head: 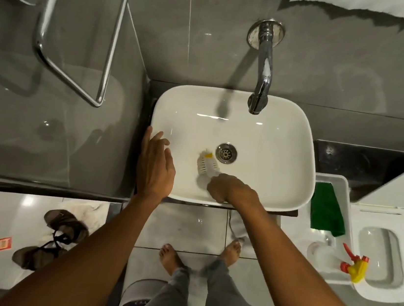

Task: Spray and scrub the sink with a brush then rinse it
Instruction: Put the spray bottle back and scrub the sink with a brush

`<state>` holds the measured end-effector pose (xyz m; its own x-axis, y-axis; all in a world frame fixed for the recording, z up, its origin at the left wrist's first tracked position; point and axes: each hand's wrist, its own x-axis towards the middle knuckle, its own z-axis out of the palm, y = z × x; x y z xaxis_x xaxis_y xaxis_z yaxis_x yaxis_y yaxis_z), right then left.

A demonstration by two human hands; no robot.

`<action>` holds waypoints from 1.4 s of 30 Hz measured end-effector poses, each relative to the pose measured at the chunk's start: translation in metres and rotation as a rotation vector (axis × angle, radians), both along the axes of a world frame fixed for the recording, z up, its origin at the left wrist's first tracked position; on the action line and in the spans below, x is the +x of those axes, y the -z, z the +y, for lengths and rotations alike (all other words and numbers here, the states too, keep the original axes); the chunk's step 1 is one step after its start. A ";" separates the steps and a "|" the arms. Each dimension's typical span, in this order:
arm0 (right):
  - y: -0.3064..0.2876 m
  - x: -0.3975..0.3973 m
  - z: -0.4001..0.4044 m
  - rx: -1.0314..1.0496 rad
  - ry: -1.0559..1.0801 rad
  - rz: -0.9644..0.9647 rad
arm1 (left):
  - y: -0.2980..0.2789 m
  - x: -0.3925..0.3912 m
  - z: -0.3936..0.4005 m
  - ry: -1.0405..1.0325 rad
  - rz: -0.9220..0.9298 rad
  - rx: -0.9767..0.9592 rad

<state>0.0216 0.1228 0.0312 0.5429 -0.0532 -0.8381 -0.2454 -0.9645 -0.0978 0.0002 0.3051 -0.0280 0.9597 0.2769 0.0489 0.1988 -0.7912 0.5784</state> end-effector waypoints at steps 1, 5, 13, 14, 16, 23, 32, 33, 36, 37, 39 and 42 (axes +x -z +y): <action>-0.003 0.001 -0.003 -0.019 -0.012 -0.018 | -0.001 0.000 0.000 0.000 0.007 0.003; -0.009 0.013 -0.045 -0.154 0.073 -0.076 | -0.002 0.000 0.000 0.001 0.011 0.005; -0.011 0.018 -0.057 -0.168 0.157 -0.090 | -0.004 0.001 0.001 -0.001 0.005 -0.020; -0.012 0.016 -0.040 -0.133 0.167 -0.086 | -0.003 0.001 0.001 -0.001 -0.004 -0.025; -0.012 0.007 -0.007 -0.065 0.164 -0.082 | -0.002 0.001 0.000 0.016 -0.030 -0.024; -0.020 -0.004 0.065 0.104 -0.155 0.005 | 0.000 0.001 -0.002 -0.021 -0.034 -0.077; -0.057 -0.006 -0.034 -0.151 -0.141 0.157 | 0.000 0.001 0.000 -0.028 -0.022 -0.119; -0.059 -0.005 -0.054 -0.183 -0.125 0.213 | 0.000 0.000 0.000 -0.022 -0.029 -0.123; -0.066 -0.001 -0.111 -0.309 0.008 0.251 | -0.001 -0.001 0.000 0.008 -0.066 -0.111; -0.065 -0.001 -0.126 -0.331 0.061 0.218 | -0.001 -0.002 0.000 0.011 -0.072 -0.105; -0.064 -0.001 -0.140 -0.341 0.106 0.183 | -0.001 -0.002 0.001 0.013 -0.062 -0.099; -0.065 -0.003 -0.113 -0.286 0.016 0.288 | -0.001 -0.001 0.002 0.014 -0.040 -0.097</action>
